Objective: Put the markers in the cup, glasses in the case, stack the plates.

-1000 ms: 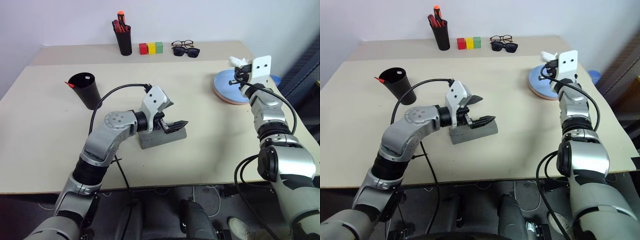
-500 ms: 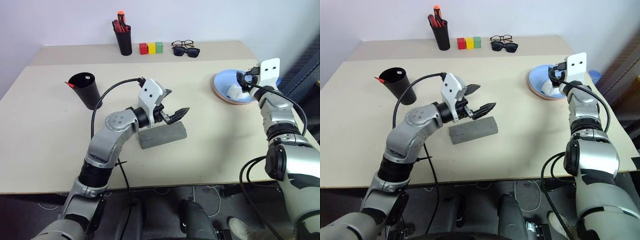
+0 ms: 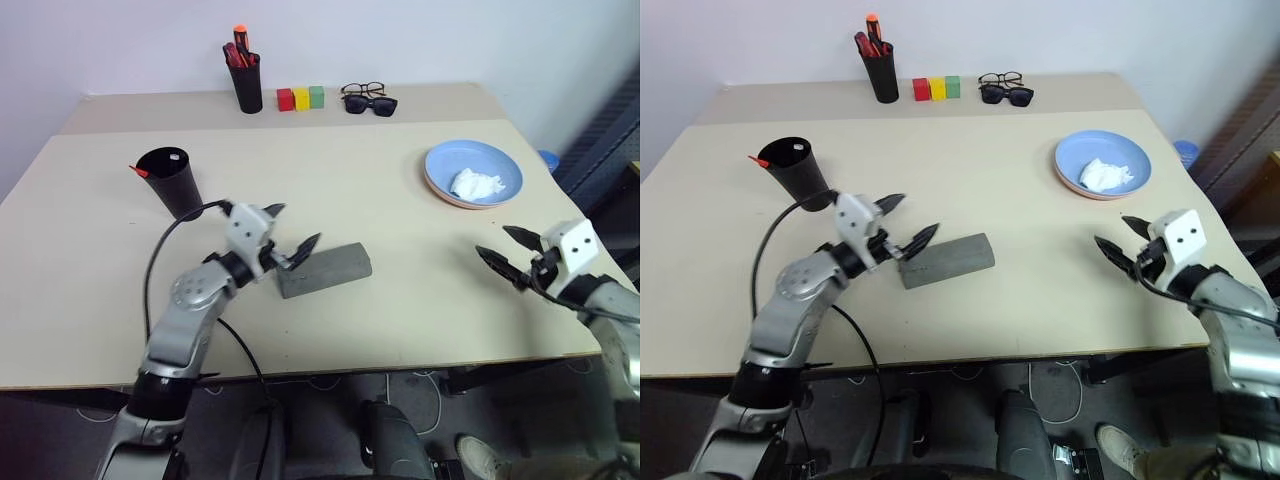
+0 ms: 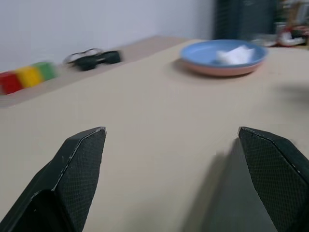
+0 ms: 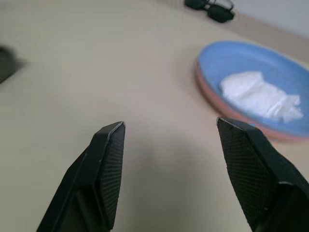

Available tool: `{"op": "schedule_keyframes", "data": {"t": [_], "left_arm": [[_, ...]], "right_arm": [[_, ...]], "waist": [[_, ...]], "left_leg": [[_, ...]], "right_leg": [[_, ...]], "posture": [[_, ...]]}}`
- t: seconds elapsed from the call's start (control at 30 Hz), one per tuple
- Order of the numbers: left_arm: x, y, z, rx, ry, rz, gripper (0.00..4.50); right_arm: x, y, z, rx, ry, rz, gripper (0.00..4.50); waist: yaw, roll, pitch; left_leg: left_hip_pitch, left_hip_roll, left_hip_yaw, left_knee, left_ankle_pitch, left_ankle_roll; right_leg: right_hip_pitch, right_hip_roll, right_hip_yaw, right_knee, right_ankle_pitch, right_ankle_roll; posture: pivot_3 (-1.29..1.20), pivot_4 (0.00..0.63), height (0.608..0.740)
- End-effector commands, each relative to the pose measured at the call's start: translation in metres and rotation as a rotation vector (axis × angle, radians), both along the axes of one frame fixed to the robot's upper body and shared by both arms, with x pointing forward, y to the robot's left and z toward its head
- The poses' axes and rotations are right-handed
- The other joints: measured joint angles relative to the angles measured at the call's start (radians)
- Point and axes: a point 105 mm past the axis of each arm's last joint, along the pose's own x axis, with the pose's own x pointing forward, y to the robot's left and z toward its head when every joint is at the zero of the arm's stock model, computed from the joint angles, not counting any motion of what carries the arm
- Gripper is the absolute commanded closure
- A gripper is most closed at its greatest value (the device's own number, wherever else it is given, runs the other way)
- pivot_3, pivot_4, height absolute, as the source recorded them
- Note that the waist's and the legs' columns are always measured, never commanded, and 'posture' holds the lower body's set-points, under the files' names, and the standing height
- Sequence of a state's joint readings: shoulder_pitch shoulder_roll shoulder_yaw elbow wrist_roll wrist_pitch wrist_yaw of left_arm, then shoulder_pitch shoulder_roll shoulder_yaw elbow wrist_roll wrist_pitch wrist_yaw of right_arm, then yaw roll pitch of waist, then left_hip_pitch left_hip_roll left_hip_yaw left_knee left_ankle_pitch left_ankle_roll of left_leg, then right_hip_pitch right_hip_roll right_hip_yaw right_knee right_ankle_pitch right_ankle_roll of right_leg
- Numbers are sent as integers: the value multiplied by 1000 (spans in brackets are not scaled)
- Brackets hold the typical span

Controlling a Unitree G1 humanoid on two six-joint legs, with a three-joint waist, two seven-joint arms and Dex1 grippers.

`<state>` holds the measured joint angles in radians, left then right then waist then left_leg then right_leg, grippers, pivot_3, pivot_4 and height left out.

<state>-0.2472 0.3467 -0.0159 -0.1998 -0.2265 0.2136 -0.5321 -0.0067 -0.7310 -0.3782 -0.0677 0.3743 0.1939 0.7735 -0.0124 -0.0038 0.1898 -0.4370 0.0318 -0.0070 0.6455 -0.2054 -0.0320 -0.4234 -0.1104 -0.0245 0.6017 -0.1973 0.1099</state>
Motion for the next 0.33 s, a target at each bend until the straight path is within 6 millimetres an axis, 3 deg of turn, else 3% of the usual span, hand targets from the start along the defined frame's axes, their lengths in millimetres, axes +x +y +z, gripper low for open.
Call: {"op": "schedule_keyframes", "data": {"t": [0.03,0.2,0.33], "left_arm": [[-23,13,21,1,-93,-1,0],[-45,26,12,0,-11,1,0],[-54,25,1,-15,73,-32,0]], "right_arm": [[-18,3,17,-20,-34,-2,1438],[-32,2,9,-3,-6,-53,1438],[-36,3,-2,-17,25,-57,1438]], "waist": [[3,0,0],[6,-1,-1],[7,-1,-1]], "left_leg": [[0,0,0,0,0,0],[-1,0,1,0,0,0],[-1,0,1,0,0,0]], "right_leg": [[0,0,0,0,0,0],[0,-1,0,-2,0,0],[1,-1,0,-3,0,0]], "posture": [[0,150,740],[0,150,740],[0,150,740]]}}
